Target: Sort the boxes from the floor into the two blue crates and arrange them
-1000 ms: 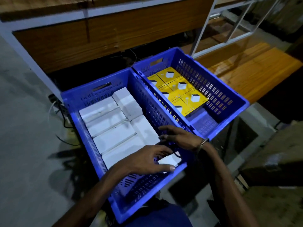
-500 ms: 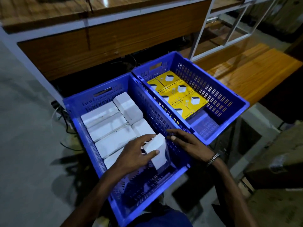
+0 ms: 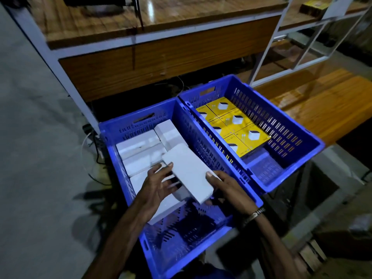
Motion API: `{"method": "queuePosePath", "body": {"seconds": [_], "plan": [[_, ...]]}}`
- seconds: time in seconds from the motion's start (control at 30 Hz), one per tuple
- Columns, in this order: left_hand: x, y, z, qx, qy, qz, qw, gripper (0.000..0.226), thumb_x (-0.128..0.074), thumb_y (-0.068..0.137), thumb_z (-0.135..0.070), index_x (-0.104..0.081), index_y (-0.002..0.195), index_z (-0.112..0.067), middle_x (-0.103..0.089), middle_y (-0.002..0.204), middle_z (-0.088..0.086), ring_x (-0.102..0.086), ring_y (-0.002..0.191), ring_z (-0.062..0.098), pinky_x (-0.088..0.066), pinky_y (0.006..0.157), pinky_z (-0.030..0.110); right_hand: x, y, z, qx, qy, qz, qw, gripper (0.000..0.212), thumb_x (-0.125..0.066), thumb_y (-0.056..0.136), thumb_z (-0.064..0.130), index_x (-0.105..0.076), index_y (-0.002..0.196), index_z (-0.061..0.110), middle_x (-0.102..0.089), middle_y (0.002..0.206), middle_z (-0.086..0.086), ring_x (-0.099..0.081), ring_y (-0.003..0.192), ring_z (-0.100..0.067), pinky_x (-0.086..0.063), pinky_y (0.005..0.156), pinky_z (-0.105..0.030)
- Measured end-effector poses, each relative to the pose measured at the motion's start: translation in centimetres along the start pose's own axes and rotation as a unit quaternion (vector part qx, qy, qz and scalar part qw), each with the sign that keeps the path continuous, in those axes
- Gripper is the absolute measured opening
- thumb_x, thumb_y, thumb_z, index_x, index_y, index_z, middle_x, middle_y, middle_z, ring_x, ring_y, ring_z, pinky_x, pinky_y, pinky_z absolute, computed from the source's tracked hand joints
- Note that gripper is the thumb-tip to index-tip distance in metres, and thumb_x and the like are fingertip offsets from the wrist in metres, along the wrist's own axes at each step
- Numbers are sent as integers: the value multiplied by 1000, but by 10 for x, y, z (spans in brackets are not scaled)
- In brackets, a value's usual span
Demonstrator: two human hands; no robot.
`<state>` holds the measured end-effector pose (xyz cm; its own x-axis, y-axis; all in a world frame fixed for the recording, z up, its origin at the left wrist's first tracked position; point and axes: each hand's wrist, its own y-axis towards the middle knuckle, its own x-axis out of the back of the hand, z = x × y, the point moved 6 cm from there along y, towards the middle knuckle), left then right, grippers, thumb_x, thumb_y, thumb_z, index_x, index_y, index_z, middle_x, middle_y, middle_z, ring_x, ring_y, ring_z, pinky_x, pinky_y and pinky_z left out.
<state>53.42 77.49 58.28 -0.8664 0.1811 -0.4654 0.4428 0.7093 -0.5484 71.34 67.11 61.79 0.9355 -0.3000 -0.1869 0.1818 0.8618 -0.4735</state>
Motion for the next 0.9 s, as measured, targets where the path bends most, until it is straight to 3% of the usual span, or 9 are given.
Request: {"method": "queuePosePath", "body": {"seconds": [0.1,0.17,0.23,0.3,0.47,0.57,0.63,0.73,0.9], "plan": [[-10,-3,12,28,93,39,994,60,-86,79,-30,-58,129,-10,-73,121,11,-74,98,28,-61,81,42,-16,7,-15,-47,95,-37,994,26,-56,103,33,-61,106,8,-73,85,-7,-73,71,-18,-61,68,-36],[-10,-1,12,12,128,26,991,50,-80,87,-22,-58,130,-12,-72,124,12,-73,97,29,-60,73,41,-31,5,-26,-79,67,-8,995,27,-62,101,31,-50,110,8,-75,80,-6,-75,74,-19,-60,65,-34],[-5,-1,3,-6,139,6,990,37,-76,90,-22,-64,125,-17,-73,115,10,-68,89,29,-50,59,32,-37,3,-36,-109,-3,44,993,28,-69,95,33,-52,106,13,-75,90,-7,-73,88,-18,-60,71,-35],[-2,-1,-4,-10,139,-9,990,31,-78,82,-30,-71,111,-23,-72,97,6,-60,82,26,-35,59,31,-27,5,-32,-100,-2,34,994,37,-79,86,39,-61,106,14,-71,103,-8,-68,95,-16,-60,74,-36],[-6,-8,-3,7,192,7,981,36,-71,69,-33,-74,104,-26,-70,84,1,-61,72,22,-30,56,28,19,10,8,-14,66,-57,996,53,-82,76,47,-68,121,22,-73,108,-2,-66,87,-14,-56,67,-35],[-10,-11,-1,18,224,46,973,44,-74,70,-33,-72,113,-25,-74,91,0,-66,76,19,-35,54,24,34,9,20,-8,-112,-47,993,52,-83,79,46,-63,126,42,-76,109,-3,-63,79,-16,-42,60,-33],[-7,-6,-4,-7,186,24,982,50,-82,70,-32,-71,118,-23,-77,106,4,-72,88,23,-50,64,30,36,11,16,-20,-127,-37,991,45,-79,86,29,-61,125,44,-75,103,-2,-61,81,-19,-43,57,-31],[6,4,-17,-72,116,-57,989,55,-89,75,-25,-66,124,-14,-74,121,11,-74,105,27,-58,89,46,27,10,8,-39,-12,-37,998,41,-71,91,9,-63,123,34,-73,98,-1,-67,85,-19,-49,58,-25],[-6,19,-28,-122,202,-11,972,40,-83,87,-19,-68,124,-16,-76,119,3,-74,107,19,-60,94,35,13,16,-11,-46,78,-117,989,29,-62,98,3,-57,127,2,-63,68,3,-55,43,0,-41,38,-16]]}}
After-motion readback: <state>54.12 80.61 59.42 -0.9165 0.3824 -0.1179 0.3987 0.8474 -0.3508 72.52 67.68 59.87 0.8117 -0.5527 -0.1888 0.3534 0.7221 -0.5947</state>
